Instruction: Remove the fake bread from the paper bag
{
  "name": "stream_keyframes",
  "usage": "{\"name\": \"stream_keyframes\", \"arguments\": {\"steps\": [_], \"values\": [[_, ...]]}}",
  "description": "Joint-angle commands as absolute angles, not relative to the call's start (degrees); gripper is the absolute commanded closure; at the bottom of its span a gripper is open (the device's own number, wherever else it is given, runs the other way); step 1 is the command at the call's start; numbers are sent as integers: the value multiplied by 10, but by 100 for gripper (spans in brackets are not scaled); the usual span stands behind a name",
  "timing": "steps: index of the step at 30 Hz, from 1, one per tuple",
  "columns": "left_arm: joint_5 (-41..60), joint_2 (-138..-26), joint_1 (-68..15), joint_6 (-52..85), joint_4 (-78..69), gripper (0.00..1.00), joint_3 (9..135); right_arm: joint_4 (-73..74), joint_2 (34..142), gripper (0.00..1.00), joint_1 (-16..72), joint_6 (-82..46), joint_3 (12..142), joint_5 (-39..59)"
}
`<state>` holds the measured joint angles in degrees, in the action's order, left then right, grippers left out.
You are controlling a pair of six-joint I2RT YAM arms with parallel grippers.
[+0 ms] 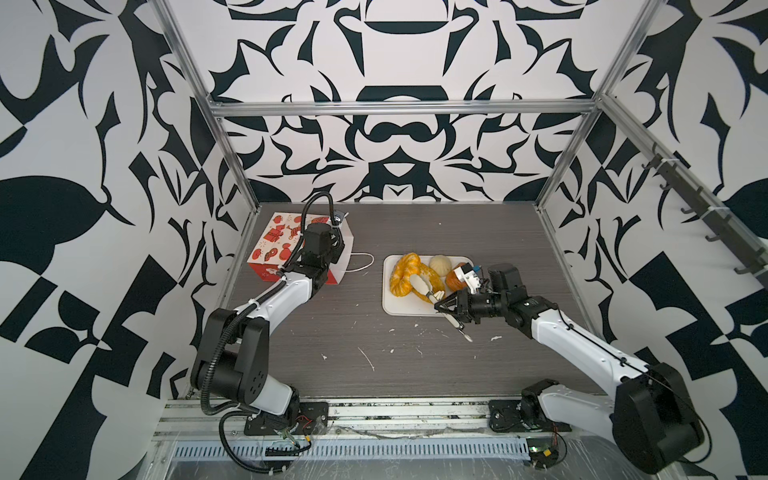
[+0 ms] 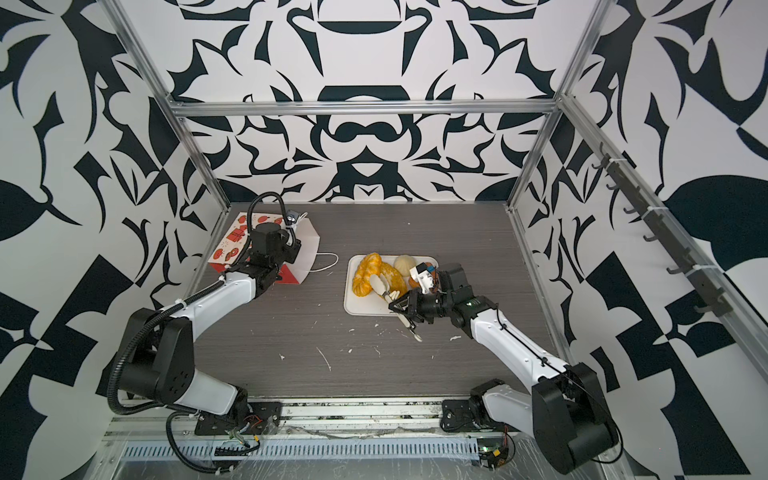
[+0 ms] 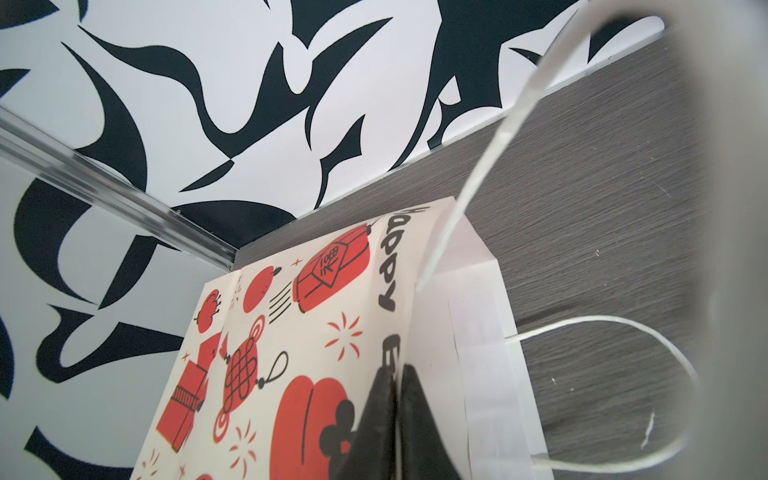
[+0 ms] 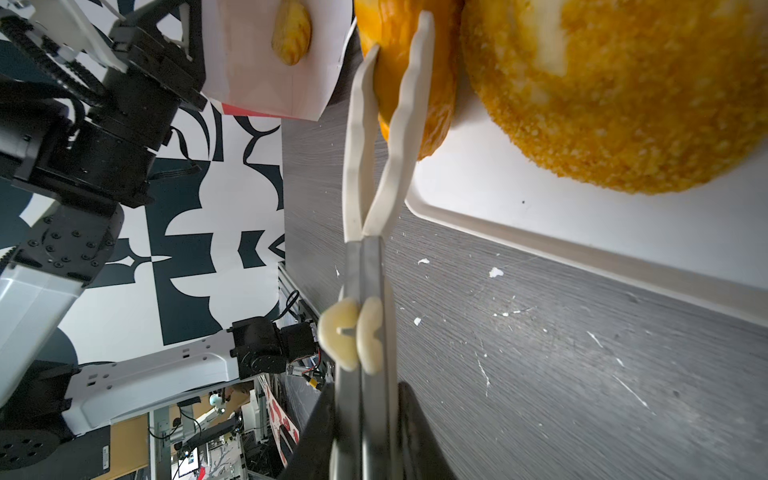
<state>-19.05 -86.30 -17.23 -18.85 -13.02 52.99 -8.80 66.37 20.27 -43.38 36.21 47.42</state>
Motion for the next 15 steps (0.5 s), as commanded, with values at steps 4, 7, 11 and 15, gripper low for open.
{"name": "stream_keyframes", "arguments": {"steps": [4, 7, 11, 15], "values": [[-183, -863, -170, -179, -146, 91, 531, -190, 660, 83, 200, -397, 400, 439], [-182, -865, -170, -179, -146, 91, 531, -201, 652, 75, 201, -397, 406, 437], [-180, -865, -170, -179, -147, 91, 531, -223, 643, 68, 200, -388, 415, 431], [-180, -865, -170, -178, -147, 91, 531, -236, 633, 63, 200, -381, 421, 426]]}}
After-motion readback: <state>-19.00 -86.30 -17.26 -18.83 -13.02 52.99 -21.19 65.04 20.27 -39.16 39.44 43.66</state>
